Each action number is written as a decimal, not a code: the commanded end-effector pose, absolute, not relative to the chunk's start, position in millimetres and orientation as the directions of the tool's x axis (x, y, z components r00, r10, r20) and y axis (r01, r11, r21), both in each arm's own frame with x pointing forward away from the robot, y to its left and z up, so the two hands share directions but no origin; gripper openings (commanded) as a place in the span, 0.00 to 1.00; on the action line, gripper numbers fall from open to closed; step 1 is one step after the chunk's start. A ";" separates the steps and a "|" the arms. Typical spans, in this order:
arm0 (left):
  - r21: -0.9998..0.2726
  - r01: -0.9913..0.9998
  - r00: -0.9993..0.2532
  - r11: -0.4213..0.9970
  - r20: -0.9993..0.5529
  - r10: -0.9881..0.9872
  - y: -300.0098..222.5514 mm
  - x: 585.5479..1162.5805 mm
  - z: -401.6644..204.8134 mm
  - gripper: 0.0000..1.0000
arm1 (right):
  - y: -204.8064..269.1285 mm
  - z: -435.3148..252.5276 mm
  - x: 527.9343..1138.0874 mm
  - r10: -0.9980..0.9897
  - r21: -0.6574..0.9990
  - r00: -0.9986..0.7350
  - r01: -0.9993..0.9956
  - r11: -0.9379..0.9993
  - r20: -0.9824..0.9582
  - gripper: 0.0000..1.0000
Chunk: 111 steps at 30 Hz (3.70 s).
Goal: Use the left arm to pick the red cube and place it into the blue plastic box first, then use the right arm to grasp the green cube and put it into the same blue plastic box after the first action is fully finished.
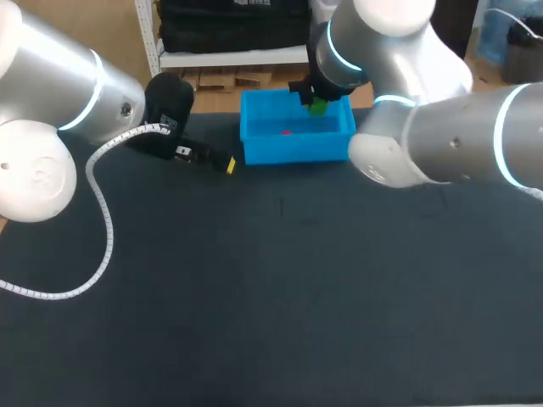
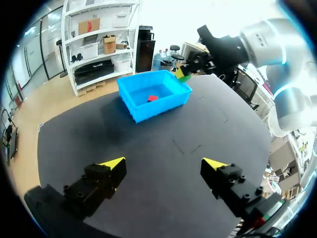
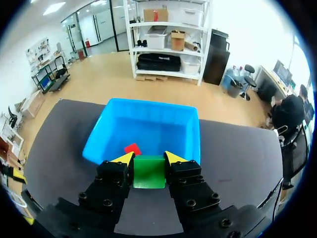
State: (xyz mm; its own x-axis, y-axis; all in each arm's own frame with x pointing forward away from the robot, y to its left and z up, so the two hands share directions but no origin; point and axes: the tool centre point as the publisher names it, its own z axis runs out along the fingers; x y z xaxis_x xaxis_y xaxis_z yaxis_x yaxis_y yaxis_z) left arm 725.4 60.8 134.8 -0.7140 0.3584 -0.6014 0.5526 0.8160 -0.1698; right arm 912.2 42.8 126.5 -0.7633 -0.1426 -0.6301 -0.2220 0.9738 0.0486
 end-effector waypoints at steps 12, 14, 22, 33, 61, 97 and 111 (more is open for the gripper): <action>-0.173 0.556 -0.713 0.813 -0.603 0.359 61.4 726.8 134.2 1.00 | 45.6 99.5 961.5 -0.156 0.020 -0.829 -0.197 0.980 -0.537 0.00; -0.173 0.556 -0.713 0.813 -0.603 0.359 61.4 726.8 134.2 1.00 | 44.0 97.0 963.8 -0.155 0.019 -0.836 -0.194 0.981 -0.527 0.00; -0.173 0.556 -0.713 0.813 -0.603 0.359 61.4 726.8 134.2 1.00 | 37.1 85.3 964.4 -0.148 0.023 -0.867 -0.180 0.983 -0.475 0.00; -0.173 0.556 -0.713 0.813 -0.603 0.359 61.4 726.8 134.2 1.00 | 32.3 76.0 967.2 -0.150 0.018 -0.898 -0.172 0.985 -0.413 0.00; -0.173 0.556 -0.713 0.813 -0.603 0.359 61.4 726.8 134.2 1.00 | 28.7 101.8 948.1 -0.154 0.053 -0.897 -0.192 0.980 -0.413 1.00; -0.173 0.556 -0.713 0.813 -0.603 0.359 61.4 726.8 134.2 1.00 | -39.3 144.5 781.0 -0.191 0.169 -0.794 -0.345 0.923 -0.576 1.00; -0.173 0.556 -0.713 0.813 -0.603 0.359 61.4 726.8 134.2 1.00 | -44.4 143.2 776.3 -0.203 0.174 -0.774 -0.373 0.911 -0.599 1.00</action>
